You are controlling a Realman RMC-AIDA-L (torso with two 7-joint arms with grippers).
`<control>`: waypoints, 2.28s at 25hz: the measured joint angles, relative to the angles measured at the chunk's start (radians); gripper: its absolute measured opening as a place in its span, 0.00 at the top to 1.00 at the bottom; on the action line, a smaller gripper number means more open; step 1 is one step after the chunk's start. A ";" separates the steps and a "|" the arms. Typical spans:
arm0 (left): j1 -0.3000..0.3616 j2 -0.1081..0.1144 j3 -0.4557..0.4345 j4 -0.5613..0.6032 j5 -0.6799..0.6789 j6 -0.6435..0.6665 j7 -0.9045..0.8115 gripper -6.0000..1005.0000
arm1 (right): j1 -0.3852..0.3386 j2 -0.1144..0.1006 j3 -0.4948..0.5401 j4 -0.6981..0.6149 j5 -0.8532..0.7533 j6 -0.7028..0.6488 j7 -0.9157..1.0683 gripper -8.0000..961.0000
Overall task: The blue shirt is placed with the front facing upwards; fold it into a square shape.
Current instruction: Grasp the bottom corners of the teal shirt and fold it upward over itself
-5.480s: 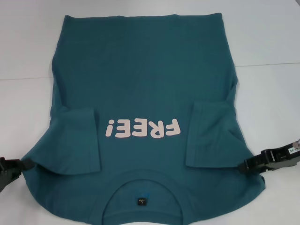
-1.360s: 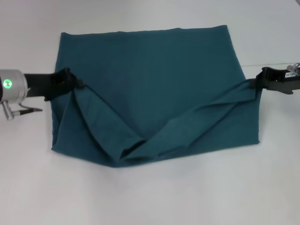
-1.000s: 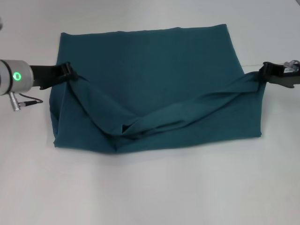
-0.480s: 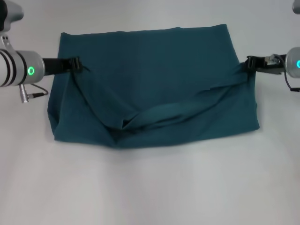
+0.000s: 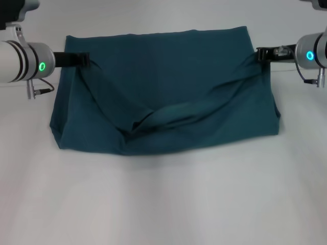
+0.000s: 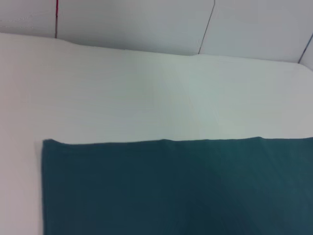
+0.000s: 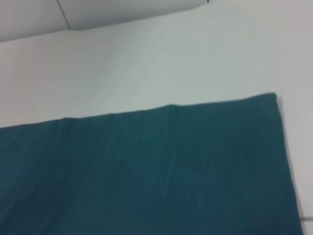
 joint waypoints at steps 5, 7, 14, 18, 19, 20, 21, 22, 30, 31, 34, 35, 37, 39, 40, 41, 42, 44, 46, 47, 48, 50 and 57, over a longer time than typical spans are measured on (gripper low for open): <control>-0.005 -0.007 0.007 -0.010 0.000 -0.063 0.002 0.99 | 0.002 0.000 -0.001 0.007 -0.004 0.039 0.009 0.98; -0.005 -0.009 0.011 -0.016 0.001 -0.079 0.003 0.99 | 0.001 -0.001 -0.001 0.018 -0.005 0.052 0.010 0.98; -0.005 -0.016 0.035 -0.054 0.002 -0.143 0.003 0.99 | 0.003 -0.001 0.001 0.051 -0.053 0.098 0.026 0.98; 0.004 -0.020 0.034 -0.056 0.002 -0.167 -0.001 0.99 | -0.004 -0.003 0.003 0.057 -0.068 0.114 0.047 0.98; 0.005 -0.020 0.034 -0.056 0.002 -0.170 -0.003 0.99 | -0.004 -0.003 0.003 0.056 -0.068 0.114 0.047 0.98; 0.005 -0.020 0.032 -0.054 0.002 -0.172 -0.004 0.99 | -0.005 -0.004 0.002 0.054 -0.068 0.115 0.047 0.98; 0.005 -0.020 0.031 -0.053 0.002 -0.173 -0.004 0.99 | -0.004 -0.004 0.002 0.052 -0.069 0.115 0.047 0.98; 0.005 -0.020 0.030 -0.050 0.002 -0.175 -0.005 0.99 | -0.003 -0.005 0.002 0.050 -0.070 0.116 0.047 0.98; 0.004 -0.021 0.025 -0.045 0.002 -0.196 -0.010 0.99 | 0.004 -0.005 0.006 0.047 -0.071 0.133 0.048 0.98; 0.004 -0.021 0.025 -0.045 0.002 -0.198 -0.010 0.99 | 0.004 -0.005 0.007 0.048 -0.071 0.138 0.048 0.97; 0.005 -0.021 0.031 -0.046 0.002 -0.200 -0.006 0.99 | 0.005 -0.004 0.004 0.055 -0.070 0.151 0.050 0.97; 0.005 -0.023 0.041 -0.046 0.002 -0.200 0.001 0.99 | 0.007 -0.002 0.002 0.056 -0.071 0.153 0.048 0.97; 0.005 -0.030 0.071 -0.047 0.002 -0.200 0.012 0.99 | 0.012 0.005 -0.002 0.056 -0.079 0.153 0.043 0.96; 0.008 -0.044 0.125 -0.047 0.002 -0.211 0.017 0.99 | 0.015 0.012 -0.009 0.057 -0.093 0.153 0.042 0.96; 0.011 -0.051 0.152 -0.046 0.002 -0.223 0.017 0.99 | 0.016 0.017 -0.017 0.057 -0.103 0.151 0.042 0.96; 0.014 -0.058 0.177 -0.047 0.002 -0.233 0.018 0.99 | 0.017 0.022 -0.026 0.057 -0.116 0.151 0.041 0.96; 0.016 -0.063 0.195 -0.049 0.002 -0.246 0.018 0.99 | 0.019 0.029 -0.040 0.058 -0.138 0.152 0.041 0.96; 0.019 -0.070 0.213 -0.054 0.002 -0.263 0.020 0.99 | 0.019 0.038 -0.053 0.058 -0.171 0.154 0.041 0.95; 0.024 -0.075 0.217 -0.055 0.002 -0.270 0.025 0.99 | 0.021 0.047 -0.062 0.058 -0.207 0.157 0.041 0.95; 0.026 -0.076 0.218 -0.055 0.002 -0.271 0.027 0.99 | 0.021 0.051 -0.064 0.058 -0.220 0.158 0.041 0.95; 0.030 -0.078 0.218 -0.055 0.002 -0.273 0.029 0.99 | 0.022 0.053 -0.064 0.058 -0.232 0.161 0.041 0.95; 0.037 -0.081 0.218 -0.053 0.002 -0.274 0.029 0.98 | 0.023 0.058 -0.065 0.058 -0.247 0.164 0.041 0.94; 0.042 -0.081 0.217 -0.054 0.002 -0.265 0.039 0.96 | 0.027 0.059 -0.074 0.058 -0.271 0.160 0.042 0.93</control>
